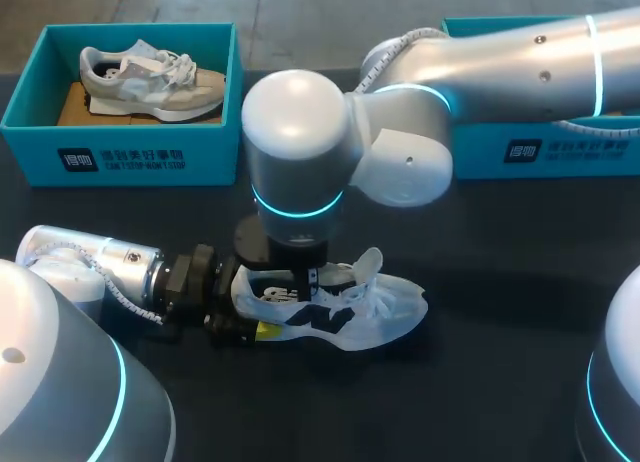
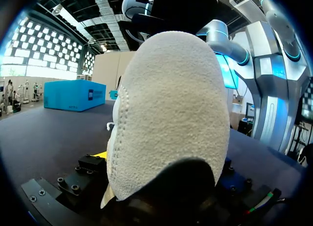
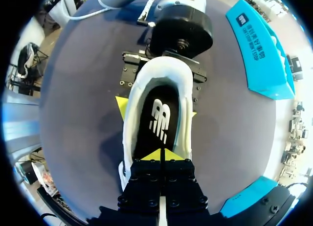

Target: Take the shoe out of the shoebox, open the shoe tongue, remove and reinsert the insole, then place the shoe into the shoebox

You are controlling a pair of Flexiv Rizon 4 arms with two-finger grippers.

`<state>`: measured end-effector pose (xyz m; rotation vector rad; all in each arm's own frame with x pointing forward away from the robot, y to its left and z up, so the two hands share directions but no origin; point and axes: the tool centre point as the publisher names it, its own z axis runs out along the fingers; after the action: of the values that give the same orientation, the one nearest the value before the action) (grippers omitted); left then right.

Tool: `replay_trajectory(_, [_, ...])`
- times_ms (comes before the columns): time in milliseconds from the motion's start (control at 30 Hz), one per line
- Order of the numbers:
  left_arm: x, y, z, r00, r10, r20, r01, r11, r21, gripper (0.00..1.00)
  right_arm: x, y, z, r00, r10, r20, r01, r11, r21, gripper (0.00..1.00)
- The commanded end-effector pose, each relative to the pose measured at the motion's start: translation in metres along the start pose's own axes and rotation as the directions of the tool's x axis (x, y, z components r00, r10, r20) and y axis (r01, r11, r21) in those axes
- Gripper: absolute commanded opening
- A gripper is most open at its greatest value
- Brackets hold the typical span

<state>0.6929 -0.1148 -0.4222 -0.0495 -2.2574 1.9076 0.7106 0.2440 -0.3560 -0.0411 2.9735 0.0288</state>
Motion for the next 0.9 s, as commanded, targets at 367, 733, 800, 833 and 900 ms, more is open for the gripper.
replay_trajectory(367, [-0.001, 0.002, 0.0, 1.0, 0.0, 0.002, 0.0, 1.0, 0.001, 0.0, 0.0, 0.014, 0.016, 0.999, -0.037, -0.012, 0.037, 0.999, -0.001, 0.0])
replay_trajectory(733, [-0.001, 0.002, 0.0, 1.0, 0.0, 0.002, 0.0, 1.0, 0.001, 0.0, 0.003, 0.033, 0.007, 0.998, -0.061, 0.0, 0.061, 0.998, 0.018, 0.0])
replay_trajectory(800, [-0.001, 0.002, 0.0, 1.0, 0.0, 0.002, 0.0, 1.0, 0.001, 0.0, 0.003, 0.031, 0.012, 0.998, -0.056, -0.007, 0.056, 0.998, 0.015, 0.0])
replay_trajectory(833, [-0.001, 0.002, 0.0, 1.0, 0.0, 0.002, 0.0, 1.0, 0.001, 0.0, 0.003, 0.029, 0.014, 0.999, -0.051, -0.011, 0.052, 0.999, 0.013, 0.0])
replay_trajectory(900, [-0.001, 0.002, 0.0, 1.0, 0.0, 0.002, 0.0, 1.0, 0.001, 0.0, 0.003, 0.026, 0.019, 0.999, -0.046, -0.012, 0.046, 0.999, 0.009, 0.0])
